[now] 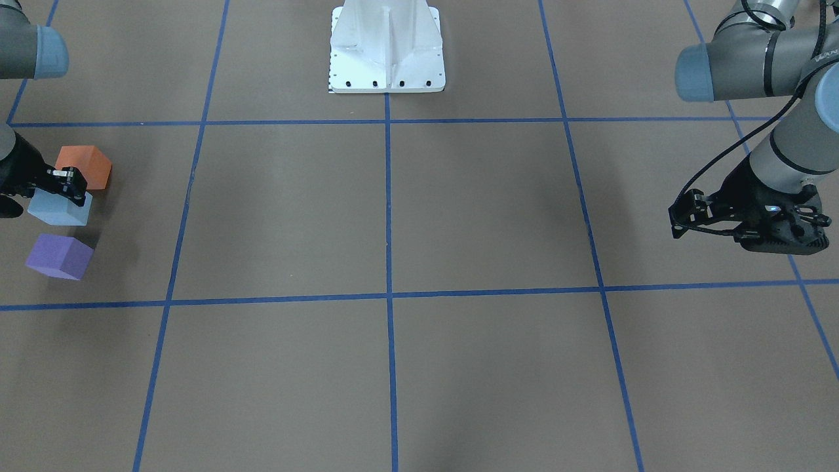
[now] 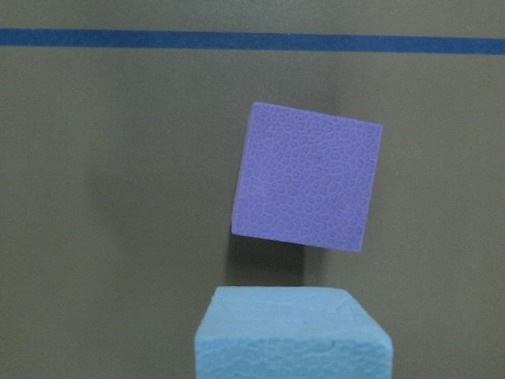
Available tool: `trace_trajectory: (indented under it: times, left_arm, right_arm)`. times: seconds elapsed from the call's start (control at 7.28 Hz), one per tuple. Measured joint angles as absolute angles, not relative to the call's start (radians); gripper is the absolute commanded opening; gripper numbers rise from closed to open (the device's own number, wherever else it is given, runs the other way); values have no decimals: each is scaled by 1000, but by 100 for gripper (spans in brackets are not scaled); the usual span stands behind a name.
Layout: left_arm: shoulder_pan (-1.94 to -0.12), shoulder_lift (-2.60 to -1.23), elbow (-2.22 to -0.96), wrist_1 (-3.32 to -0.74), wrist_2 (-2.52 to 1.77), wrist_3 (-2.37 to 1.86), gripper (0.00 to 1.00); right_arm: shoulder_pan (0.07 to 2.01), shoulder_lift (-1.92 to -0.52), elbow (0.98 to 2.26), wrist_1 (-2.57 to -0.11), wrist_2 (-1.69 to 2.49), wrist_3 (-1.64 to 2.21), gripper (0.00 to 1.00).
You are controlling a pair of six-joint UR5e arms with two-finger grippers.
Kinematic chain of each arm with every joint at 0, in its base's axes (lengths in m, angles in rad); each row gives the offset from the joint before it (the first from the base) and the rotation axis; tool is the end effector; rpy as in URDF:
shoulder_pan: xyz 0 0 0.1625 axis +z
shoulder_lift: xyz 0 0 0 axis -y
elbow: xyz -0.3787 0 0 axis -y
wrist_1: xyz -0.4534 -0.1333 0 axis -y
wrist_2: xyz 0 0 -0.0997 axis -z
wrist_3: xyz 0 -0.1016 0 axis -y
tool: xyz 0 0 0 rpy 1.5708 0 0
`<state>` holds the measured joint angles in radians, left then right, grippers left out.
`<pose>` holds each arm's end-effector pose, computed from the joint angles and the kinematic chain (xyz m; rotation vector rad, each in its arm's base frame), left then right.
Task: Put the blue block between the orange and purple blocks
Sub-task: 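Lower the light blue cube between the purple and orange cubes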
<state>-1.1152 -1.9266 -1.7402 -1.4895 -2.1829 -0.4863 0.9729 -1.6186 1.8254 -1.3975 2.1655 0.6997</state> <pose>0.2187 -0.6166 0.3224 0.1099 0.7312 0.1065 -0.2462 -0.4971 0.4888 -0.0611 -0.6905 -0.0153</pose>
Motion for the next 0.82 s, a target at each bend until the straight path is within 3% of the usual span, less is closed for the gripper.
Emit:
trace_trajectory:
  times: [0.55,0.69,0.82]
  left_arm:
    - [-1115,-1927,-1736,-1490,-2182,-487,100]
    - [-1115,-1928,-1736,-1489,-2182,-487,100]
    - [-1115,-1928,-1735,-1489,-2181,-488,100]
  right_arm:
    - [956,-1572,1750,-1397,2164,692,0]
    - [956,-1574,1743,-1397,2164,691,27]
    - [956,-1575,1739,-1397,2165,693,98]
